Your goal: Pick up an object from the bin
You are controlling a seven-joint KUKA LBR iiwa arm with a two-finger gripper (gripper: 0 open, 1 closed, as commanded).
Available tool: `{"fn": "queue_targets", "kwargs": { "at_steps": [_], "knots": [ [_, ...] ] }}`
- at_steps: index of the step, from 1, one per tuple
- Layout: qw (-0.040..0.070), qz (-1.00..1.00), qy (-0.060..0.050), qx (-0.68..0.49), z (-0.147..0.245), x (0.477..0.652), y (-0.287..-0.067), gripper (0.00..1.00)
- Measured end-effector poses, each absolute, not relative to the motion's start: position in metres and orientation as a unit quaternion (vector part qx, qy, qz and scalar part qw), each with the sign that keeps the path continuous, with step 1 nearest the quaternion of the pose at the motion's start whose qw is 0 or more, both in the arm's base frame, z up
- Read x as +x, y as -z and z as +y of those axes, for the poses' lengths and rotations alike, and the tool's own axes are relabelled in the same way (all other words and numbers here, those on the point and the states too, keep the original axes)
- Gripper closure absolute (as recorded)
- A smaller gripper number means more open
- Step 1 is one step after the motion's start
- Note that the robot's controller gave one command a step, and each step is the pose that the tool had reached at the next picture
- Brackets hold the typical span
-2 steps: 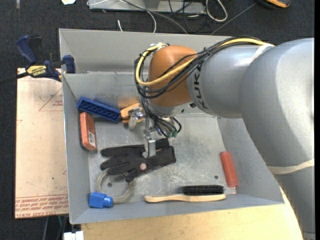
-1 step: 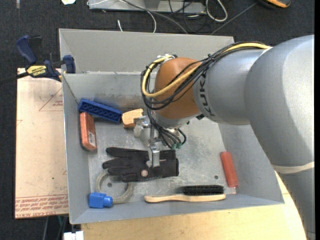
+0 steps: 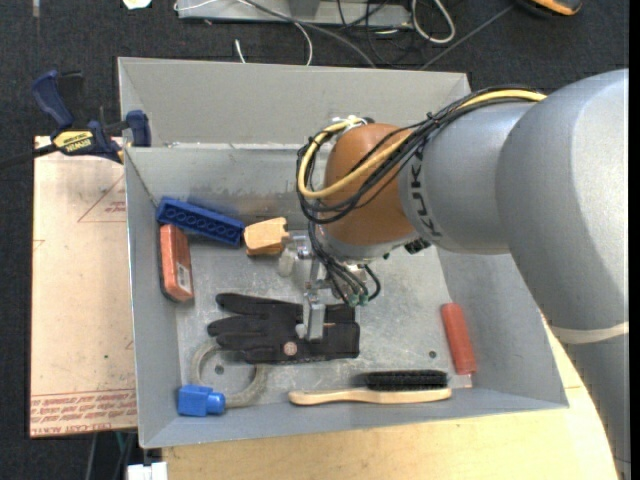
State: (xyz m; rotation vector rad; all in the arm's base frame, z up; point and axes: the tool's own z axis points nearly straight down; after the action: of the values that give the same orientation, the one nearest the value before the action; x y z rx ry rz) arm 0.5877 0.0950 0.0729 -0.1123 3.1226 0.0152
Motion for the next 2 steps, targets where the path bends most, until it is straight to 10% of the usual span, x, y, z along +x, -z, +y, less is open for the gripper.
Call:
{"fn": "queue_targets", "kwargs": {
  "at_steps": [2],
  "knots": [
    [0.011,0.992,-0.005,-0.123,0.075,0.577,-0.072,0.00]
  ]
}}
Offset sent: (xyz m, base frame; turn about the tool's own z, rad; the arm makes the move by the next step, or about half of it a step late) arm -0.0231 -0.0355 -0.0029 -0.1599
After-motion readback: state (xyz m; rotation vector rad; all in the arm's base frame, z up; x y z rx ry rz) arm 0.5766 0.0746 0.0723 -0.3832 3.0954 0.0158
